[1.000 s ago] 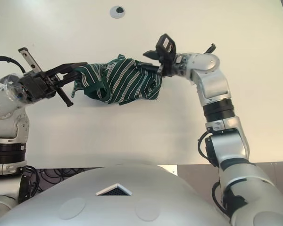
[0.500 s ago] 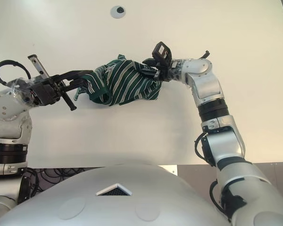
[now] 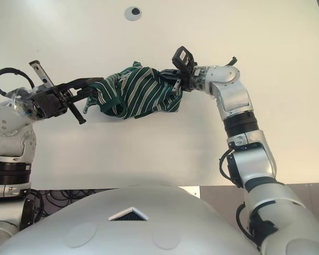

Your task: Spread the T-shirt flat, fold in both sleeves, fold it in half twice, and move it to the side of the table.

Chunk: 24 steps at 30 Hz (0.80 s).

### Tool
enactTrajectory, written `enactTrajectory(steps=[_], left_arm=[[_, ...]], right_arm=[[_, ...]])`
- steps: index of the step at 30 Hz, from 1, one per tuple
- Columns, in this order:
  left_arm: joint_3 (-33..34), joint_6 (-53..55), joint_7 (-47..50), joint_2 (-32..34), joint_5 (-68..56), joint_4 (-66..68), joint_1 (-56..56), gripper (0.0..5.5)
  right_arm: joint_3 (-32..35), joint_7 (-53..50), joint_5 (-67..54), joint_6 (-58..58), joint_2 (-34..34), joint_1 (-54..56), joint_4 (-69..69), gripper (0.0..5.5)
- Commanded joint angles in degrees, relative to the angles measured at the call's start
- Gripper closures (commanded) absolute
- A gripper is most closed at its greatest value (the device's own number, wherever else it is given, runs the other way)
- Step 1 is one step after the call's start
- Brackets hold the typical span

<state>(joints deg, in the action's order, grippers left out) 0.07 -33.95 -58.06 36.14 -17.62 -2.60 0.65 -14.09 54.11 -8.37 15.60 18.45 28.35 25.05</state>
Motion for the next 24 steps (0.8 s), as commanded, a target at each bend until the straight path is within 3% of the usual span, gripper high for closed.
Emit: enactTrajectory(steps=[1, 6, 14, 18, 24], left_arm=[[0.8, 1.5, 1.5, 0.3, 0.1, -0.1, -1.0, 5.50], [3.3, 4.8, 8.1, -0.4, 3.9, 3.6, -5.4, 5.50], [4.4, 8.7, 15.1, 0.4, 9.3, 6.5, -14.1, 5.50], [4.5, 10.8, 16.2, 2.2, 12.0, 14.0, -25.7, 5.50], [-0.7, 10.1, 18.1, 3.9, 22.5, 44.2, -55.4, 5.50]], right_arm=[[1.0, -1.0, 0.3, -2.1, 0.0, 0.0, -2.9, 5.48], [6.7, -4.8, -2.5, -4.8, -0.2, 0.2, -7.2, 5.48], [12.2, -11.6, -2.0, -15.9, -1.7, 6.9, -2.0, 5.48], [13.7, -16.8, 0.9, -25.8, -1.1, 13.1, 7.7, 5.48], [17.4, -21.3, 2.6, -34.4, 0.7, 29.9, 28.4, 5.48]])
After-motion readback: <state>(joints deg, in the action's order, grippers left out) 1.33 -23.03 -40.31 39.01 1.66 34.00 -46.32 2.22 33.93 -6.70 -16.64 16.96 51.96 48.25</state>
